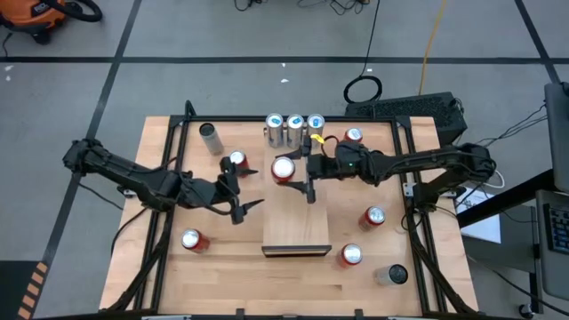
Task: Place canned beverage on shelf
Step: Put the middle red soda can on the shelf
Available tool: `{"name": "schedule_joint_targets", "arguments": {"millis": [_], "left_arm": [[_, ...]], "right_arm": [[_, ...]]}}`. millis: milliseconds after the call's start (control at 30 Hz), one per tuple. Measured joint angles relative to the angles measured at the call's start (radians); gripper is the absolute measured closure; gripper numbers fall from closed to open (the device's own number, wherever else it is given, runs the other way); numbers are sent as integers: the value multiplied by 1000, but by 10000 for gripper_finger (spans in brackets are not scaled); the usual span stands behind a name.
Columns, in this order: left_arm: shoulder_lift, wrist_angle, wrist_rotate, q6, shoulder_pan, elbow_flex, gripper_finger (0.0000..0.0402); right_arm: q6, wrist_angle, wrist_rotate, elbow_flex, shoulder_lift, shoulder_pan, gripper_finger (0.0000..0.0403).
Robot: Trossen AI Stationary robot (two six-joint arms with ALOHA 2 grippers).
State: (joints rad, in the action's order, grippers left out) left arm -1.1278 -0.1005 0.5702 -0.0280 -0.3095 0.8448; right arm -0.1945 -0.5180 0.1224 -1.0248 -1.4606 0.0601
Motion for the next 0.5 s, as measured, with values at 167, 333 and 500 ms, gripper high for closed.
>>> {"name": "schedule_joint_targets", "arguments": {"millis": [167, 333, 500], "left_arm": [[-6, -17, -20, -24, -25, -1, 11], [4, -17, -16, -44, -57, -35, 11], [21, -14, 12, -79, -77, -76, 11]], "right_arm": [[13, -19, -52, -7, -40, 0, 124], [50, -41, -59, -7, -77, 0, 124], [46, -30, -100, -7, -105, 5, 124]]}}
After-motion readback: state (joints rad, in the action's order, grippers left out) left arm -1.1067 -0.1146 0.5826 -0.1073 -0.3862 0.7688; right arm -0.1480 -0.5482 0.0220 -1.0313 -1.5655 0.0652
